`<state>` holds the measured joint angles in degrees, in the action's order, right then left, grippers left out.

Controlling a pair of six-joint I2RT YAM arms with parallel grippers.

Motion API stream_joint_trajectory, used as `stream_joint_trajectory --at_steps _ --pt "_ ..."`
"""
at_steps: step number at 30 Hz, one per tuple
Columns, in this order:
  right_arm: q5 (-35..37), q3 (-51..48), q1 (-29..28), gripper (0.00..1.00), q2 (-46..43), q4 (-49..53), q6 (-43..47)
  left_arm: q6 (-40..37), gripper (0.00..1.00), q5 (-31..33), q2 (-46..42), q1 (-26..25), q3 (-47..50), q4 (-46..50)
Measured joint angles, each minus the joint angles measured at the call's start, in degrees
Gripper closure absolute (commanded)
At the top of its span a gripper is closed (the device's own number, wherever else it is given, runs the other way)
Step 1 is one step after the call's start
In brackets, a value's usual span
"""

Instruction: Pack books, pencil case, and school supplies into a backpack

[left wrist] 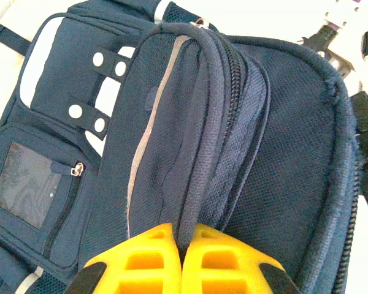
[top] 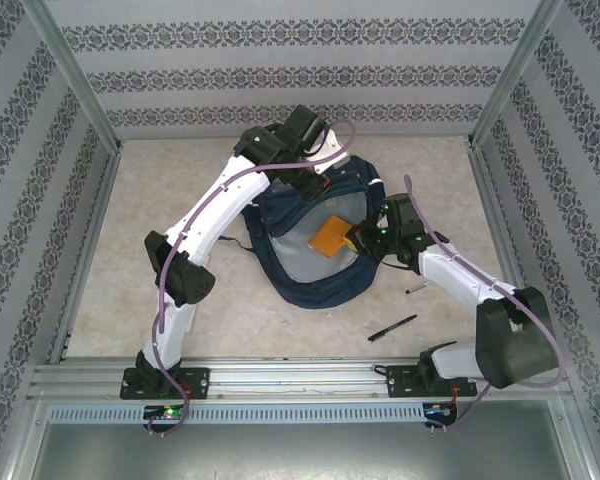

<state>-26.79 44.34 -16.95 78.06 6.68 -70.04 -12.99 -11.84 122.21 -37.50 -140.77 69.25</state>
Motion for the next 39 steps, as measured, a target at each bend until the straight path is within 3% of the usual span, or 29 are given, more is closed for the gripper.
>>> stream_joint_trajectory --at_steps 5,9,19,25,28,31,35,39 --pt "5.5 0.7 -1.1 1.00 2.3 -2.6 -3.4 0.4 1.00 -0.7 0.0 0.0 0.0 0.0" --pt "13.7 2.0 -4.5 1.00 6.8 -7.5 -9.1 2.5 1.00 -2.7 0.0 0.0 0.1 0.0" --pt "32.4 16.9 -10.4 1.00 28.1 -23.5 -21.0 7.2 1.00 -2.5 0.1 1.3 1.3 -1.9" --pt "35.1 26.0 -11.3 0.77 38.9 -31.4 -21.9 7.4 1.00 0.8 0.1 3.3 2.2 -2.6" --pt "33.8 28.3 -11.5 0.60 43.2 -35.8 -21.9 5.7 1.00 2.4 0.1 3.3 3.4 -3.2" --pt "31.7 28.8 -11.5 0.51 46.1 -40.2 -22.6 4.3 1.00 2.4 0.1 3.5 4.6 -3.8" --pt "28.3 25.9 -10.7 0.42 44.7 -42.9 -22.4 2.6 1.00 0.0 0.1 4.1 4.8 -4.9" --pt "23.6 16.6 -8.8 0.33 37.0 -43.1 -21.9 0.9 1.00 -2.3 0.3 4.9 4.9 -5.5"
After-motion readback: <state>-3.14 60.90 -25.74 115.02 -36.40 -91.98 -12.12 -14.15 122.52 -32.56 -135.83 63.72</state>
